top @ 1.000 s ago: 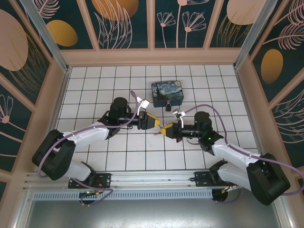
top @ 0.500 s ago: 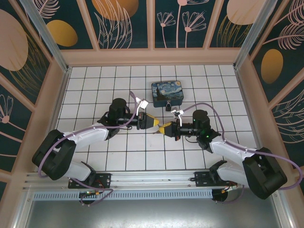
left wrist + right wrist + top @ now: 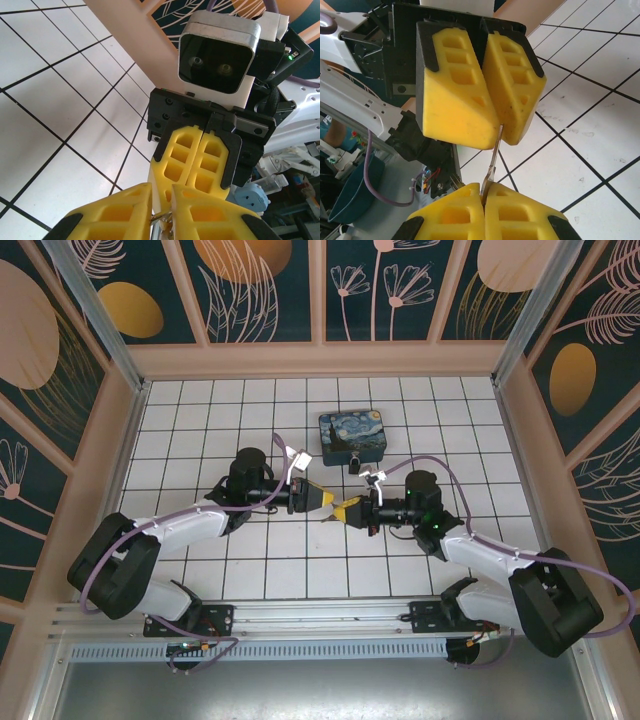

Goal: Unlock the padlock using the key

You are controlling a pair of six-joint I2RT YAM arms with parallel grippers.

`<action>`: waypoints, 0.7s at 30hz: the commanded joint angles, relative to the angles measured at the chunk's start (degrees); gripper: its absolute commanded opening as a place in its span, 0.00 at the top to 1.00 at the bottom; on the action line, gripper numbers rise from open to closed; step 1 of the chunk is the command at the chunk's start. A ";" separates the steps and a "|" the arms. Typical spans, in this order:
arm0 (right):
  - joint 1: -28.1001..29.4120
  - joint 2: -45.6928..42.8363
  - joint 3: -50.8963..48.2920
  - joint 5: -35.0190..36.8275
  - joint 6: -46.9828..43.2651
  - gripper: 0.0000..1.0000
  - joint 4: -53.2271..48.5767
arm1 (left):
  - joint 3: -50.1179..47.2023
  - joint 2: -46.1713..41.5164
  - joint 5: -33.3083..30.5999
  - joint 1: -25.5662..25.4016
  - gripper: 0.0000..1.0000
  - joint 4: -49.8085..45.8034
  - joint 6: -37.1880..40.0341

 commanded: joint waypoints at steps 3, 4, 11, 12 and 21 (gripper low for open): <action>-0.32 1.21 2.07 -0.40 0.94 1.00 2.80 | -0.45 -2.02 1.66 -0.20 0.82 1.08 0.70; -0.33 1.44 2.16 -0.55 0.92 1.00 2.73 | -0.34 -2.14 1.66 -0.19 0.82 1.09 0.73; -2.21 1.75 2.96 -0.08 0.83 0.99 2.29 | -0.15 -2.32 2.10 -0.22 0.99 0.65 0.80; -2.26 1.83 3.09 0.16 0.83 0.99 2.06 | -0.16 -2.35 2.10 -0.23 1.00 0.65 0.77; -3.93 0.63 2.72 -0.40 1.90 0.57 0.51 | -1.01 -3.98 -0.66 -0.16 1.00 3.61 -2.43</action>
